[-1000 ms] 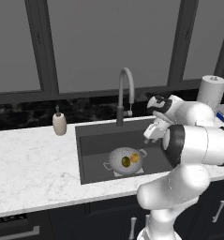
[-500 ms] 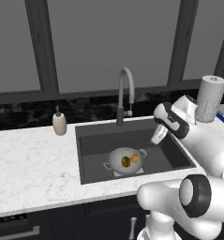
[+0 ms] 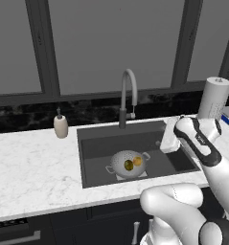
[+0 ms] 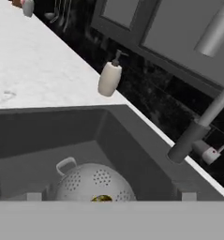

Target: Put the colander in the sink, put the kiwi, kiwi in the colander, and turn on the sink faucet and pour water over the colander.

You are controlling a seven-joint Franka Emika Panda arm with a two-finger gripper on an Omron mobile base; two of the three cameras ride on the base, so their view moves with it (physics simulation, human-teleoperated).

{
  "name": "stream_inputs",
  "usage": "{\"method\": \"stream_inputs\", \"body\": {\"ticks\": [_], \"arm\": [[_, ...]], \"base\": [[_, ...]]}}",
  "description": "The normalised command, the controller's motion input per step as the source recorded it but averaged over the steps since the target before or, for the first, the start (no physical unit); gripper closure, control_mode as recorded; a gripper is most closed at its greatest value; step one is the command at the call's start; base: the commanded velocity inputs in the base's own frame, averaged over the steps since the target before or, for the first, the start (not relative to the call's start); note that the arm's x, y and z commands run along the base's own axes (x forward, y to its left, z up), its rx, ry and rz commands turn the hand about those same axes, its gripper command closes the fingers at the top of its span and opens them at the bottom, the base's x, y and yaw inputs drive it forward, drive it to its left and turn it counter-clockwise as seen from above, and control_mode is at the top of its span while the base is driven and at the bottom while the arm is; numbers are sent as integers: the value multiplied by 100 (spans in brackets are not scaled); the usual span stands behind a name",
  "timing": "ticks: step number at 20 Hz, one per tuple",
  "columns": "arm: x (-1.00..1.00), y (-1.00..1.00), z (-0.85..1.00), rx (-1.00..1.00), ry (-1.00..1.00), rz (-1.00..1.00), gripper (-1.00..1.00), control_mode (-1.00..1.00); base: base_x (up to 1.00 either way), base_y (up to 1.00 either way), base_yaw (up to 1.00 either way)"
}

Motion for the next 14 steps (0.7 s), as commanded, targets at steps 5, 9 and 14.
{"method": "stream_inputs", "body": {"ticks": [5, 9, 14], "arm": [[13, -22, 20, 39, -16, 16, -100, -100], [57, -12, 10, 43, 0, 5, -100, -100], [46, 0, 13, 24, 4, 2, -100, -100]], "base": [[0, 0, 0], [0, 0, 0], [0, 0, 0]]}}
